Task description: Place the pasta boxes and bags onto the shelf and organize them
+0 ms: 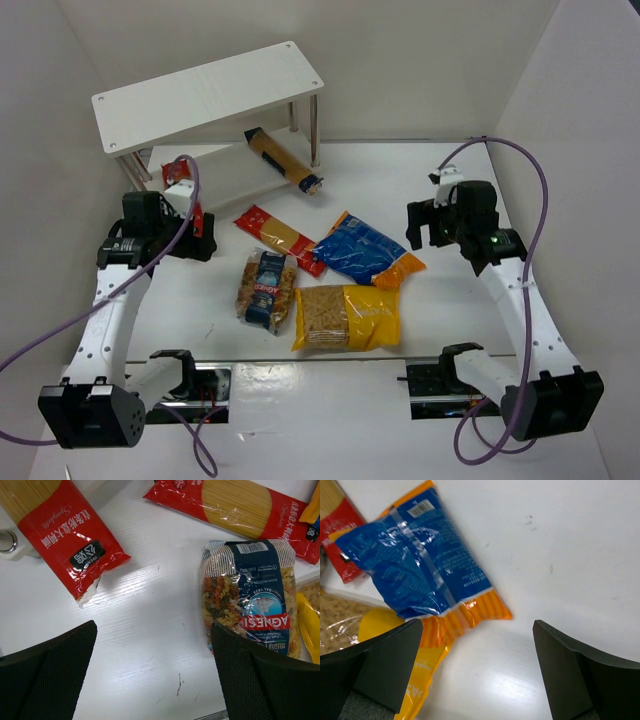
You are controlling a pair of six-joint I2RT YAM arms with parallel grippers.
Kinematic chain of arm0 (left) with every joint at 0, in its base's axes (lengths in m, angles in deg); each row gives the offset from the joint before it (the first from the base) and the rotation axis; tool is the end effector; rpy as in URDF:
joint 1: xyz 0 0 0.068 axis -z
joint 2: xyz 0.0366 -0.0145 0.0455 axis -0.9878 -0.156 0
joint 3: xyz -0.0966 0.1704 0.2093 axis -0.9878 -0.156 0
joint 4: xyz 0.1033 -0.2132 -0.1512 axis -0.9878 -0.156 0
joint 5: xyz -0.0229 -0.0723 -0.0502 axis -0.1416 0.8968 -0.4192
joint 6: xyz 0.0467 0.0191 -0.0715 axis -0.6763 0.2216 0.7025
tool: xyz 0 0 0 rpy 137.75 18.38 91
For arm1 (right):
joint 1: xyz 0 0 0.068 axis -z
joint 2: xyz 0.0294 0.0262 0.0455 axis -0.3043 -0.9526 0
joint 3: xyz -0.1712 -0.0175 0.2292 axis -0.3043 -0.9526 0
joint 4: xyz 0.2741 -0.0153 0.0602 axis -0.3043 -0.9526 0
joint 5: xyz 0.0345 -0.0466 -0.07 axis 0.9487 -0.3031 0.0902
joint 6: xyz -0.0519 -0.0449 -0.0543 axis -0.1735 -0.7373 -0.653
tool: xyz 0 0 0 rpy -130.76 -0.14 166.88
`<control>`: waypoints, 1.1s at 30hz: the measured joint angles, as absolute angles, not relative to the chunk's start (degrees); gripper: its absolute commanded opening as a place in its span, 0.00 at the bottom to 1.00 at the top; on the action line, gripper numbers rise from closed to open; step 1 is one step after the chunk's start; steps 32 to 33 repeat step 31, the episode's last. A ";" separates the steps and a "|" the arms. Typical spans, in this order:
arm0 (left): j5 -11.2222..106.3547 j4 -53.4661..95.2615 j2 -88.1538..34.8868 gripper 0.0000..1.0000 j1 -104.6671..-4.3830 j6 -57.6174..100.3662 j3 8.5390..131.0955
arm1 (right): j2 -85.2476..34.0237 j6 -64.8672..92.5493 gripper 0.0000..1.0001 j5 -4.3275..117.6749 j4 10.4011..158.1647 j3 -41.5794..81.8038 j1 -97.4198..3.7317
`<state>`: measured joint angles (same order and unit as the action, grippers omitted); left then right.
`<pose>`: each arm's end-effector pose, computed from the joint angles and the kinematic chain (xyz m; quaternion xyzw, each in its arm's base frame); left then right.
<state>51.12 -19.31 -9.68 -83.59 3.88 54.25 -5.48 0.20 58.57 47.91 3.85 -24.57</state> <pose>0.2575 -0.0045 0.3058 0.0698 0.8997 -0.0619 0.4265 0.2665 0.0451 0.3156 -0.1427 0.8871 0.0750 0.4326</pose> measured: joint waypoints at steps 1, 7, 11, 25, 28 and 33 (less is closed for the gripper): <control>51.71 -19.47 -9.88 1.00 -84.36 3.93 54.25 | -4.01 0.37 1.00 57.55 47.73 2.72 -24.37; 53.68 -19.84 -11.24 1.00 -86.22 3.84 54.25 | -1.92 0.70 1.00 55.71 47.08 1.25 -19.06; 54.59 -20.32 -12.66 1.00 -86.22 3.77 54.18 | -1.83 0.79 1.00 55.78 47.08 1.12 -15.15; 55.05 -20.65 -11.72 1.00 -86.22 3.77 54.16 | -0.89 -0.09 1.00 57.96 47.12 0.97 -13.53; 55.05 -20.65 -11.67 1.00 -86.22 3.77 54.16 | -0.89 -0.22 1.00 58.31 47.12 0.97 -13.53; 55.05 -20.65 -11.54 1.00 -86.19 3.77 54.16 | -0.89 -0.46 1.00 58.92 47.12 0.97 -13.55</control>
